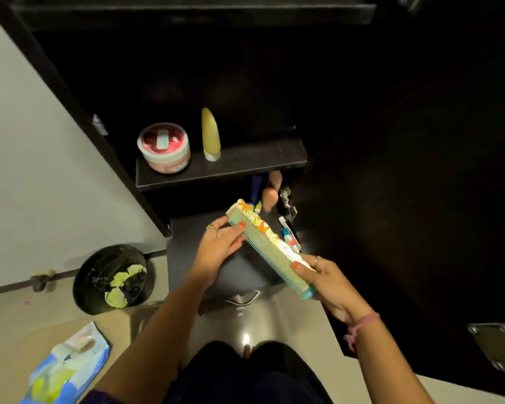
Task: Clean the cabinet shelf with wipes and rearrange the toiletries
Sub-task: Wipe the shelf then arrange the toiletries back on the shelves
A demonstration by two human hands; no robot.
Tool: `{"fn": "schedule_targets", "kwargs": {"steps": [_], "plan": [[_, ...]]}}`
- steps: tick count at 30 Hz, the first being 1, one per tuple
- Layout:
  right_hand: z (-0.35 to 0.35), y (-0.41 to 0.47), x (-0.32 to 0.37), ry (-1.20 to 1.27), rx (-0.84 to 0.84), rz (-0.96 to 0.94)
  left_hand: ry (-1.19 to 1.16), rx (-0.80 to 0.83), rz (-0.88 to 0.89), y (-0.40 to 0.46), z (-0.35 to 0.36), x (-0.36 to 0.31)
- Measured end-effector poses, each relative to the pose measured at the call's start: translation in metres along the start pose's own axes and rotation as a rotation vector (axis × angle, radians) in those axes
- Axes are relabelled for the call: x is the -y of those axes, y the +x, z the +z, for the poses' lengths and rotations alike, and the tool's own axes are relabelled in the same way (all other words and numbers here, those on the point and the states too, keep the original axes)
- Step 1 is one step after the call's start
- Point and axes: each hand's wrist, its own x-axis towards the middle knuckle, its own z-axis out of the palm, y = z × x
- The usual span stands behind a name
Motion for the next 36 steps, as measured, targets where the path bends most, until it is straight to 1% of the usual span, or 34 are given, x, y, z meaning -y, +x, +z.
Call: {"fn": "schedule_targets", "kwargs": {"steps": [2,4,6,10,13,15,20,22,24,27,30,32,36], "plan": [[0.001,-0.023,0.025,0.081,0.105,-0.064,-0.032,0.006,0.074,-0.022,-0.008,-0.035],[0.006,-0.039,0.053,0.094,0.143,-0.17,-0.001,0.0,0.137,-0.043,-0.016,-0.068],[0.013,-0.052,0.083,0.136,0.115,-0.277,0.002,-0.017,0.205,-0.064,-0.02,-0.1],[0.027,-0.071,0.135,0.273,-0.033,-0.457,0.002,-0.045,0.335,-0.105,-0.023,-0.154],[0.039,-0.086,0.168,0.381,-0.06,-0.571,0.028,-0.074,0.419,-0.135,-0.023,-0.182],[0.046,-0.098,0.192,0.376,-0.073,-0.647,0.065,-0.112,0.477,-0.149,-0.024,-0.202],[0.06,-0.114,0.265,0.205,-0.149,-0.885,0.135,-0.201,0.713,-0.167,-0.02,-0.264],[0.064,-0.114,0.296,0.084,-0.222,-0.977,0.184,-0.223,0.777,-0.167,-0.016,-0.288],[0.066,-0.104,0.328,-0.026,-0.31,-1.018,0.293,-0.29,0.806,-0.16,-0.013,-0.308],[0.068,-0.08,0.363,-0.161,-0.412,-0.971,0.507,-0.415,0.791,-0.137,-0.012,-0.329],[0.074,-0.063,0.376,-0.308,-0.514,-0.909,0.661,-0.492,0.695,-0.111,-0.012,-0.336],[0.077,-0.055,0.377,-0.401,-0.586,-0.922,0.719,-0.543,0.658,-0.1,-0.012,-0.338],[0.085,-0.042,0.371,-0.497,-0.611,-0.9,0.805,-0.623,0.648,-0.089,-0.014,-0.342]]}}
